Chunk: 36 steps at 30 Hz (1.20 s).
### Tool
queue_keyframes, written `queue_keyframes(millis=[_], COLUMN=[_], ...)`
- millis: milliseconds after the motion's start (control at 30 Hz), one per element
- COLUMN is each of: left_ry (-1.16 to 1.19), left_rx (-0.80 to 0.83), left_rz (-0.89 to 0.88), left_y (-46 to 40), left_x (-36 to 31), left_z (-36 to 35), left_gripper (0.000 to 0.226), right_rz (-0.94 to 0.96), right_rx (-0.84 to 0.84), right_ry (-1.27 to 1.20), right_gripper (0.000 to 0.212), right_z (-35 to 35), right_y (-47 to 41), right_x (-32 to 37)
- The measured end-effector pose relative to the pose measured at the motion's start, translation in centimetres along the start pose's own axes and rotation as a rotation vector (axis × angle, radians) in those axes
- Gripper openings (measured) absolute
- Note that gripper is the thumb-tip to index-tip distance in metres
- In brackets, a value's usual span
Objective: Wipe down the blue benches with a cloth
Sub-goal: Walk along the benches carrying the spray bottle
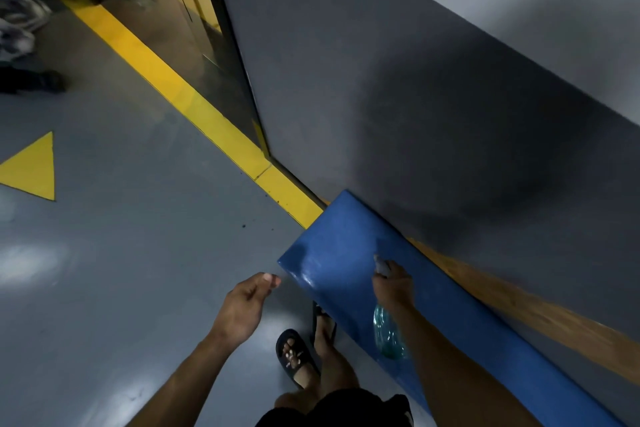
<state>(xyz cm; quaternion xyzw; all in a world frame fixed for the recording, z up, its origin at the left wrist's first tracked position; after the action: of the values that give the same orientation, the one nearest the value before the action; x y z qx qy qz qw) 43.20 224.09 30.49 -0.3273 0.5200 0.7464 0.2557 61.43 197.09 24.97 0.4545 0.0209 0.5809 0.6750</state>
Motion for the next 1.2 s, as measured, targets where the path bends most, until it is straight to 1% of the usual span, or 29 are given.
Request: queue_keyframes(millis=[133,233,367,467,567,600,633,667,700,767,933,1100,1200], left_ry=[-0.017,-0.025,-0.03,-0.03,-0.018,-0.015,-0.012,-0.01,-0.008,-0.002,0.009,0.024,0.031], left_rx=[-0.022,-0.034,-0.04,-0.04,-0.038,-0.033,-0.026,-0.022,-0.022,-0.023,-0.003,-0.006,-0.006], left_rz=[0.003,0.012,0.013,0.016,0.017,0.02,0.024,0.025,0.026,0.028,0.022,0.0,-0.017], left_y=[-1.3,-2.2,-3.0,-3.3,-3.3,-3.2,-3.1,-2.9,-2.6,-2.1,-0.4,1.9,3.2], left_x=[-0.7,-1.3,-1.9,-2.0,-1.7,-1.5,-1.2,-0.9,-0.6,0.1,1.6,2.7,3.3], left_z=[1.0,1.3,1.2,1.0,0.8,0.7,0.6,0.6,0.7,1.1,2.7,4.9,6.2], left_gripper=[0.042,0.043,0.045,0.045,0.046,0.046,0.046,0.046,0.046,0.045,0.043,0.036,0.029], right_rz=[0.005,-0.032,-0.027,0.033,0.085,0.084,0.082,0.074,0.072,0.076,0.115,0.118,0.121], right_rx=[-0.003,0.001,0.048,0.114,0.14,0.15,0.156,0.159,0.164,0.15,0.131,0.184,0.174], right_ry=[-0.028,0.068,0.183,0.216,0.254,0.262,0.28,0.302,0.328,0.347,0.272,0.337,0.389], right_gripper=[0.016,0.011,0.007,0.014,0.022,0.017,0.007,0.007,0.014,0.019,0.01,0.024,0.03], right_z=[0.2,0.7,0.4,-1.2,-2.8,-3.3,-3.8,-4.3,-4.7,-5.4,-7.0,-9.8,-11.3], right_y=[-2.9,-4.7,-5.2,-4.1,-2.5,-2.0,-1.5,-1.0,-0.6,0.3,3.2,7.1,9.3], right_x=[3.2,4.5,4.0,3.0,2.0,1.6,1.3,1.0,0.7,0.5,1.1,1.4,1.6])
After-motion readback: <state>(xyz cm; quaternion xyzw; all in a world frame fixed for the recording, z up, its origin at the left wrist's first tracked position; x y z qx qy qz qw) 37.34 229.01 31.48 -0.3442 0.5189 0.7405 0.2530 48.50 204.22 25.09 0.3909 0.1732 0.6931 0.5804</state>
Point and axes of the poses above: each hand's wrist, its own y-axis away from the middle knuckle, its own z-axis out of the back of the hand, x = y × z, the point moved 8 cm from there along -y, towards the middle knuckle, and after that the axes turned 6 degrees about x, right-handed, at the moved point
